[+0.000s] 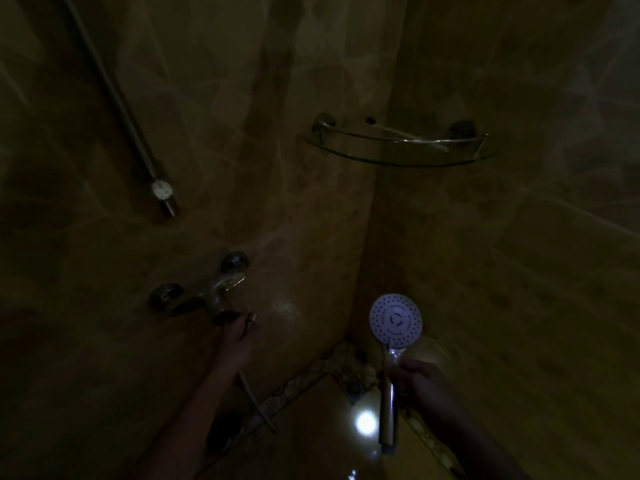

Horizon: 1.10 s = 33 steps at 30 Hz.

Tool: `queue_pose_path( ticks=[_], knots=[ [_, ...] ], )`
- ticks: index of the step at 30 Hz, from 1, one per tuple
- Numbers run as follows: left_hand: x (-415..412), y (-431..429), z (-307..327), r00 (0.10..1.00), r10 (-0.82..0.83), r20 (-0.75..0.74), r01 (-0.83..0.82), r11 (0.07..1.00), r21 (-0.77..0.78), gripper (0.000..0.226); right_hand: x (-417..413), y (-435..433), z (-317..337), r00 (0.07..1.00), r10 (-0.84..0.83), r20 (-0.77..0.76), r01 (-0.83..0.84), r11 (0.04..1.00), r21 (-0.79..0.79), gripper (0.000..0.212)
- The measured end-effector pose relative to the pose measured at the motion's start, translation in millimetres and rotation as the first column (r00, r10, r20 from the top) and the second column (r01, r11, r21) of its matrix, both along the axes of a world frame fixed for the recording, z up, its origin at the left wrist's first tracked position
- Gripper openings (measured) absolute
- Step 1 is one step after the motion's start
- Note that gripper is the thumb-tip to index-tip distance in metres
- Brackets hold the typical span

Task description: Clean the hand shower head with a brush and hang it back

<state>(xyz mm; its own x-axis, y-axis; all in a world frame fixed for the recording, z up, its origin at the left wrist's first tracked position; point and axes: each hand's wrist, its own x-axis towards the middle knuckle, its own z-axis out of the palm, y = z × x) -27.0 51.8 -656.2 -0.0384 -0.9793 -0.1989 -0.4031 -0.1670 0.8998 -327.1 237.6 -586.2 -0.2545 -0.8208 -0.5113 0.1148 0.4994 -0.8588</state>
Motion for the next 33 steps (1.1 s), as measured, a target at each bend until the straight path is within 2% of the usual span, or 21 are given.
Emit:
queue_pose_path(
  ticks=[3, 4, 9, 12, 15, 18, 21, 24, 28, 33],
  knots=[
    [-3, 9, 22, 1.000, -0.018, -0.010, 0.018, 1.000, -0.003, 0.013, 0, 2, 0, 1.000, -0.002, 0.009, 0.002, 1.000, 0.011, 0.024],
    [-3, 11, 25, 1.000, -0.015, -0.013, 0.015, 1.000, -0.007, 0.019, -1, 2, -1, 1.000, 0.008, 0.010, -0.008, 1.000, 0.014, 0.028],
    [-2, 25, 34, 1.000, 0.000, -0.028, 0.000, 1.000, -0.008, 0.026, -5, 3, -10, 0.999, 0.033, -0.004, -0.033, 0.999, 0.039, 0.018],
    [-9, 31, 31, 0.998, -0.048, 0.027, 0.049, 0.997, -0.056, 0.020, -6, -1, -14, 0.999, 0.037, 0.003, -0.037, 0.998, 0.049, 0.019],
    [-31, 53, 31, 0.990, -0.099, 0.099, 0.099, 0.995, 0.004, 0.012, -6, -7, -22, 0.999, 0.038, 0.008, -0.038, 0.998, 0.058, 0.024],
    [-66, 79, 27, 0.968, -0.184, 0.170, 0.181, 0.983, 0.035, 0.028, -9, -18, -40, 0.999, -0.002, 0.043, -0.001, 0.998, 0.068, 0.022],
    [-101, 94, 8, 0.932, -0.254, 0.258, 0.252, 0.967, 0.039, 0.029, -12, -29, -65, 0.997, -0.075, 0.027, 0.073, 0.995, 0.061, 0.017],
    [-134, 97, -7, 0.879, -0.283, 0.383, 0.286, 0.957, 0.052, 0.027, -18, -40, -96, 0.989, -0.146, -0.021, 0.147, 0.984, 0.104, 0.026],
    [-175, 89, -19, 0.766, -0.327, 0.553, 0.364, 0.930, 0.045, 0.036, -26, -59, -125, 0.979, -0.201, -0.040, 0.205, 0.971, 0.120, 0.030],
    [-201, 74, -34, 0.723, -0.359, 0.591, 0.376, 0.921, 0.099, 0.041, -44, -78, -162, 0.975, -0.219, -0.031, 0.220, 0.950, 0.220, 0.025]
  ],
)
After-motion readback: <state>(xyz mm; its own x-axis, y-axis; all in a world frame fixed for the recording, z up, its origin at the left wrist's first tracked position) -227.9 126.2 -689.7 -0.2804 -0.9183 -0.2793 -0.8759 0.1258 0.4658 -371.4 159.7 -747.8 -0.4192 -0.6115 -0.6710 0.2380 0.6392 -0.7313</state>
